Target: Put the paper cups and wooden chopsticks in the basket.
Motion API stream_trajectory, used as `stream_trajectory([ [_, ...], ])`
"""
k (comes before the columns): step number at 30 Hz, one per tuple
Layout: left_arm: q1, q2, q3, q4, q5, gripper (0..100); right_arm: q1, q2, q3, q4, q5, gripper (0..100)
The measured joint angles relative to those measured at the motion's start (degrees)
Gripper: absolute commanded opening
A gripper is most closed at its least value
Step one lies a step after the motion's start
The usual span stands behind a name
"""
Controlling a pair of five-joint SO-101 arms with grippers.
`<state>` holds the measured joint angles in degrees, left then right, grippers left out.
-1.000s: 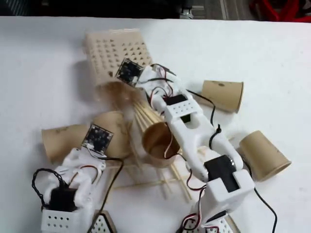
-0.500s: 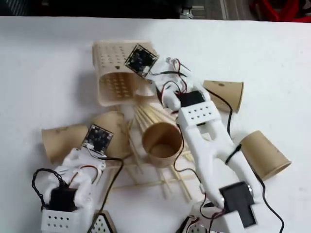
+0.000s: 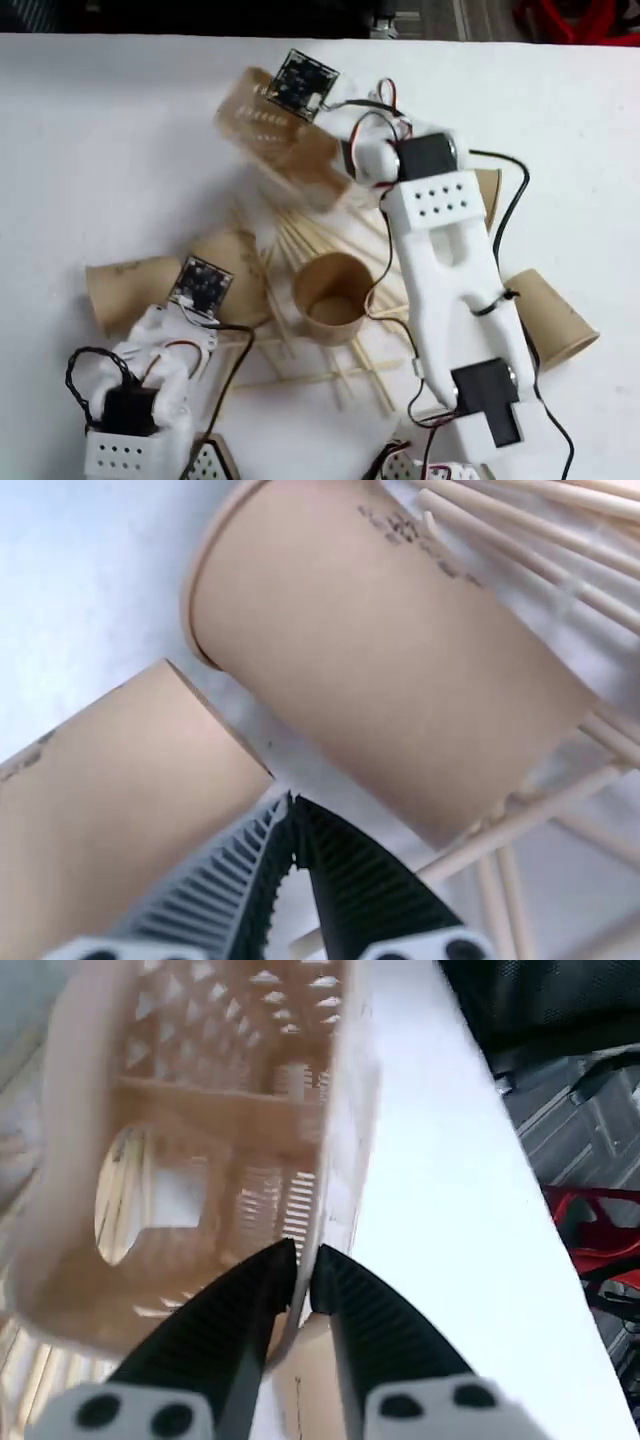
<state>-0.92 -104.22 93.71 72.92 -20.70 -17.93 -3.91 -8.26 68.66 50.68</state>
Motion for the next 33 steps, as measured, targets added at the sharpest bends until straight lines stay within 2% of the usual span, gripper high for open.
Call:
stream_trajectory([
  [5, 0.0, 0.0, 0.0, 0.0, 0.0, 2, 0.4, 3.9, -8.2, 9.3, 2.5, 2.1],
  [11, 0.0, 0.0, 0.0, 0.0, 0.0, 2, 2.7, 7.8, -13.8, 9.8, 1.9, 2.9],
  [16, 0.0, 0.0, 0.0, 0.0, 0.0, 2, 3.0, 11.7, -15.2, 9.1, 1.7, 17.0],
  [19, 0.0, 0.0, 0.0, 0.0, 0.0, 2, 4.0, 12.7, -15.2, 8.1, -1.1, 23.5],
  [23, 0.0, 0.0, 0.0, 0.0, 0.0, 2, 6.4, 12.7, -15.2, 4.7, -7.6, 24.9],
  [33, 0.0, -0.1, 0.0, 0.0, 0.0, 2, 6.2, 5.8, -15.2, 3.0, -10.5, 24.8],
])
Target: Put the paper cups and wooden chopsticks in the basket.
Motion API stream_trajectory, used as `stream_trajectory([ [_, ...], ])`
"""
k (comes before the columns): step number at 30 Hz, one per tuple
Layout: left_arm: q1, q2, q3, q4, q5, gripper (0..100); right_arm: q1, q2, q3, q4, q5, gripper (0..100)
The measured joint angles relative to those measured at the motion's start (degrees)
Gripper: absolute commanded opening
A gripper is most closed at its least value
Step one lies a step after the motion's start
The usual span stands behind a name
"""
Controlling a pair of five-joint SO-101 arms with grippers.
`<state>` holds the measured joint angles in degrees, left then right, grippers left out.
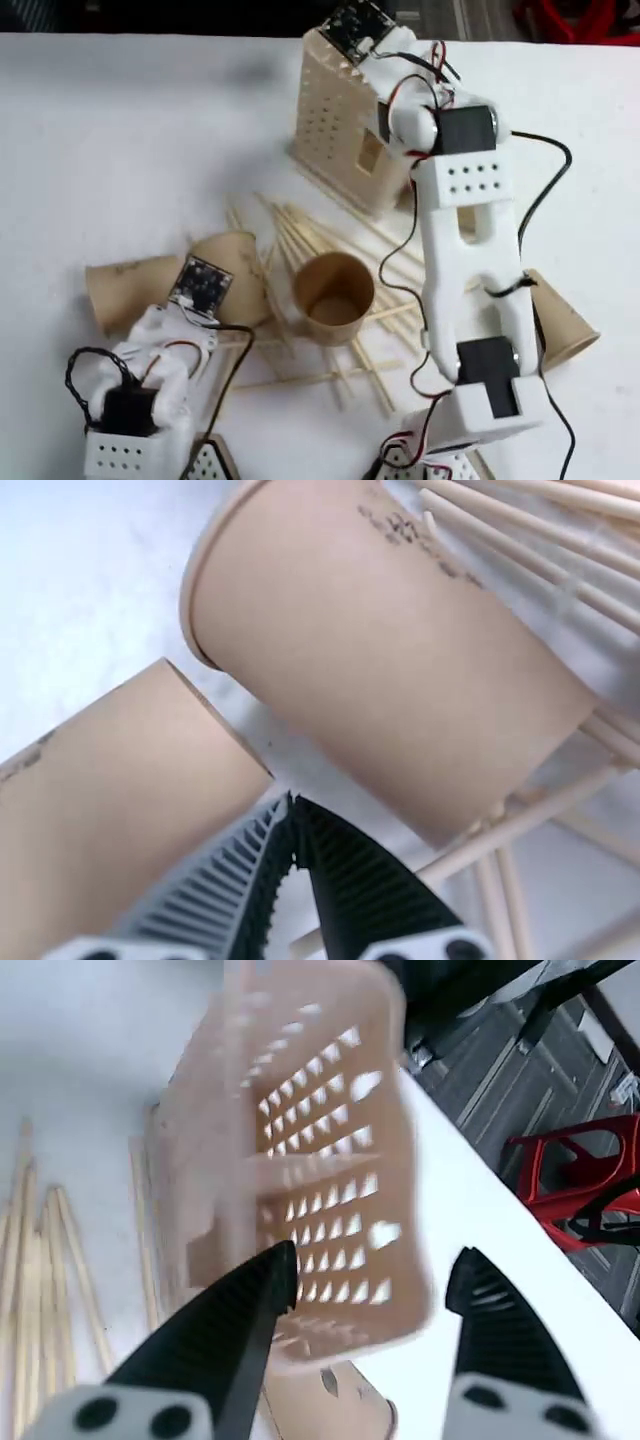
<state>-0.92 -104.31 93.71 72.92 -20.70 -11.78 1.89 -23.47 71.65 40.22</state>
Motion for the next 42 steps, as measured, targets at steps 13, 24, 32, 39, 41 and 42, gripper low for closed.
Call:
stream_trajectory([
  [13, 0.0, 0.0, 0.0, 0.0, 0.0, 2, -10.4, 0.4, 0.0, -8.3, -7.5, 25.0],
  [24, 0.0, 0.0, 0.0, 0.0, 0.0, 2, -14.1, 11.3, 0.0, -19.1, -7.8, 24.9],
  [32, 0.0, 0.0, 0.0, 0.0, 0.0, 2, -13.5, 18.0, 0.0, -26.4, -7.8, 24.7],
  [39, 0.0, 0.0, 0.0, 0.0, 0.0, 2, -12.3, 20.0, 0.0, -27.3, -7.8, 13.4],
  [41, 0.0, 0.0, 0.0, 0.0, 0.0, 2, -12.4, 20.0, 0.0, -27.3, -7.8, 8.7],
  [42, 0.0, 0.0, 0.0, 0.0, 0.0, 2, -12.4, 20.0, 0.0, -27.3, -7.8, 6.2],
])
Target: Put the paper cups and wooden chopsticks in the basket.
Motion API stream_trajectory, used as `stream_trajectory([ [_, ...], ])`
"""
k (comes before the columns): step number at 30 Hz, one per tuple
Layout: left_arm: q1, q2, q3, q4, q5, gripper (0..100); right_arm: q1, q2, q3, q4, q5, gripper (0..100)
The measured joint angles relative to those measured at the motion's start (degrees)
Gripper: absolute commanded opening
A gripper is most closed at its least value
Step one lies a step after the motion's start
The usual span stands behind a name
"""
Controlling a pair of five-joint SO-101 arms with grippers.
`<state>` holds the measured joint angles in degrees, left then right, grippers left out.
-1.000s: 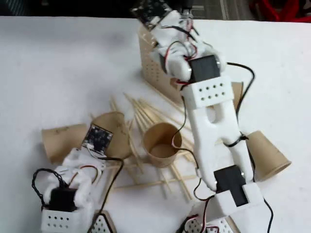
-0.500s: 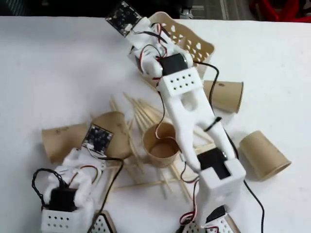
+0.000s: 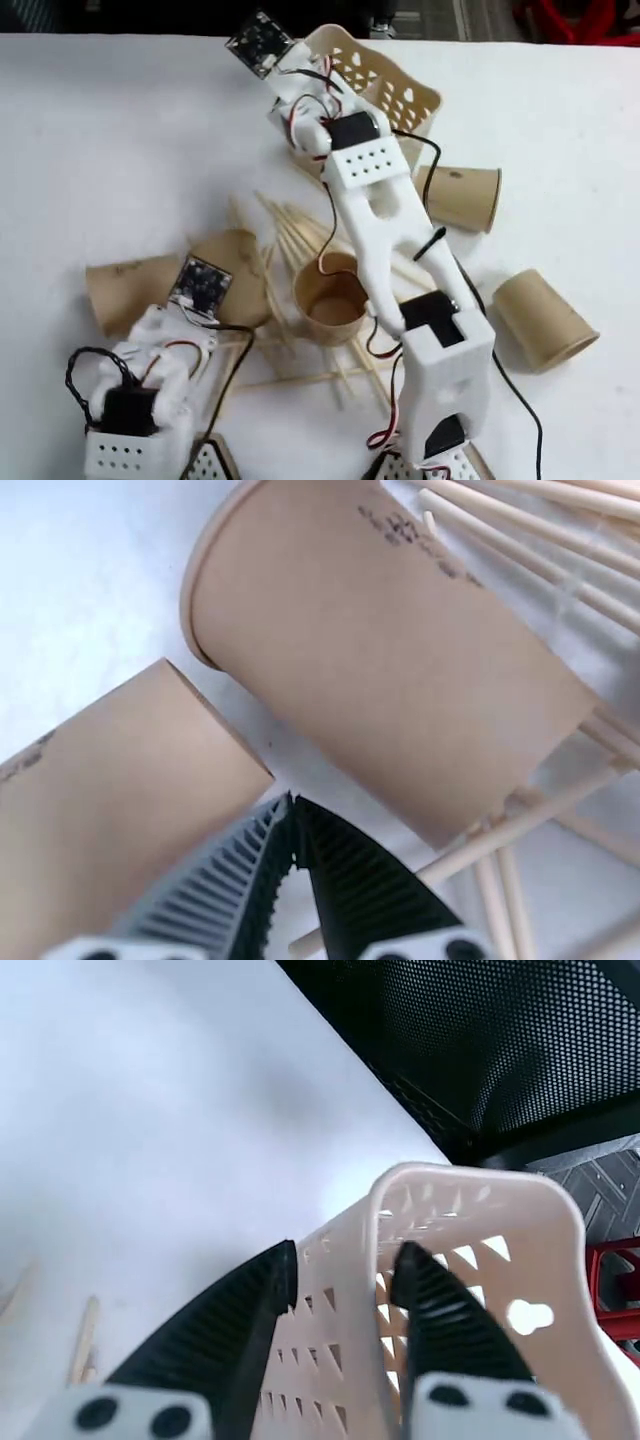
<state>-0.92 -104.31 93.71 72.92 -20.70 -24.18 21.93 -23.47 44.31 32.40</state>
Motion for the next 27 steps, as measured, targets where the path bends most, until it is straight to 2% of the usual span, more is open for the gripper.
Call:
stream_trajectory([
  [2, 0.0, 0.0, 0.0, 0.0, 0.0, 2, 0.3, 0.0, 0.0, 0.9, 0.0, 1.5],
  [7, 0.0, 0.0, 0.0, 0.0, 0.0, 2, 0.3, 0.0, 0.0, 4.1, 0.4, 2.0],
  [12, 0.0, 0.0, 0.0, 0.0, 0.0, 2, -0.2, -0.2, -0.3, 9.1, 7.5, 2.0],
  [20, 0.0, 0.0, 0.0, 0.0, 0.0, 2, -0.3, -4.0, -0.4, 18.8, 10.8, 2.0],
  [27, 0.0, 0.0, 0.0, 0.0, 0.0, 2, -3.6, -6.8, -0.4, 29.2, 16.2, 2.0],
])
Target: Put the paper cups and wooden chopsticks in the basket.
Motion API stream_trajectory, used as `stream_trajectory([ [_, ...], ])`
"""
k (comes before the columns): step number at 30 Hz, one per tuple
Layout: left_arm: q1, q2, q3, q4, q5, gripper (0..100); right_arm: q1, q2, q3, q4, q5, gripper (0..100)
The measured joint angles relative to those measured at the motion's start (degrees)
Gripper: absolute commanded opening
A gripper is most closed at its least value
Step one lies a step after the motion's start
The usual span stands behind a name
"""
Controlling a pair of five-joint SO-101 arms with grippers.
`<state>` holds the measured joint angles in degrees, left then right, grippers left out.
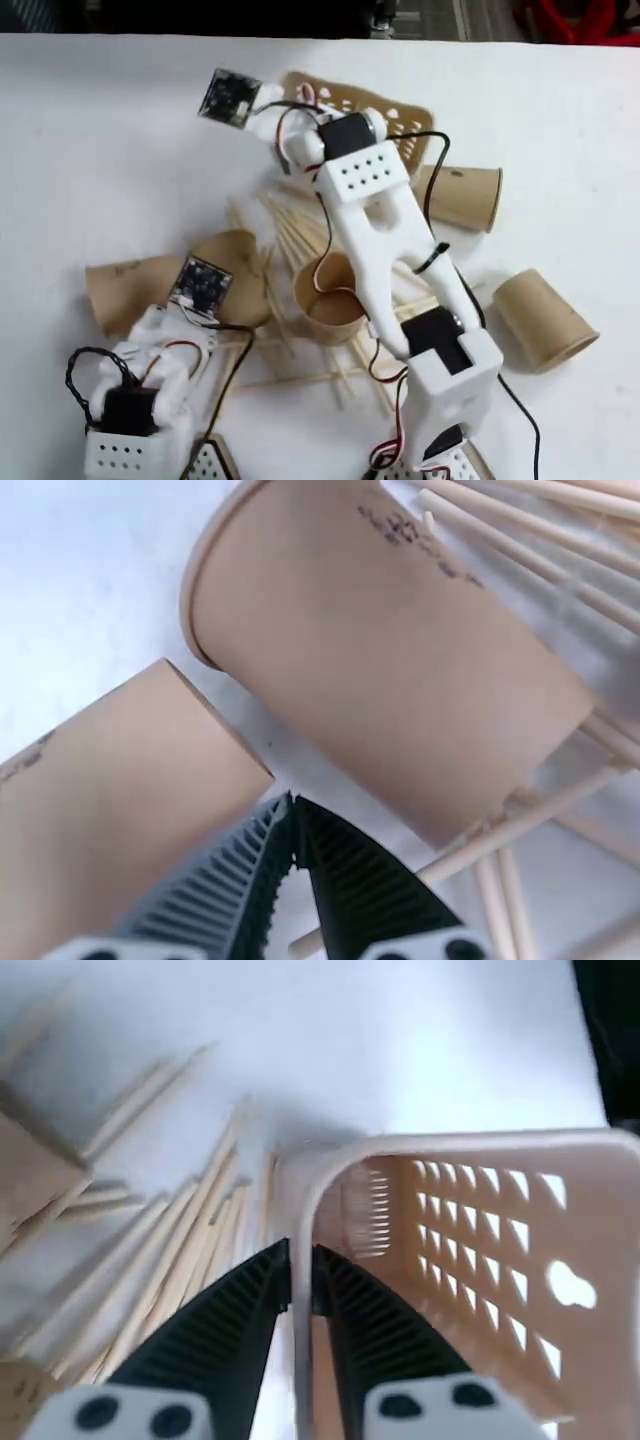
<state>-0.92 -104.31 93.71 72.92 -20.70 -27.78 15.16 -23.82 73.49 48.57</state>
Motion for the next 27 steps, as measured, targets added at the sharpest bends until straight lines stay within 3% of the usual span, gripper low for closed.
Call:
stream_trajectory([
  [6, 0.0, 0.0, 0.0, 0.0, 0.0, 2, -0.8, -0.4, 0.0, 2.8, 1.5, 3.9],
  [14, 0.0, 0.0, 0.0, 0.0, 0.0, 2, -0.7, -1.9, -0.7, 2.8, -2.6, 26.7],
  [27, 0.0, 0.0, 0.0, 0.0, 0.0, 2, 4.0, -17.3, -4.1, 12.7, -6.3, 26.8],
])
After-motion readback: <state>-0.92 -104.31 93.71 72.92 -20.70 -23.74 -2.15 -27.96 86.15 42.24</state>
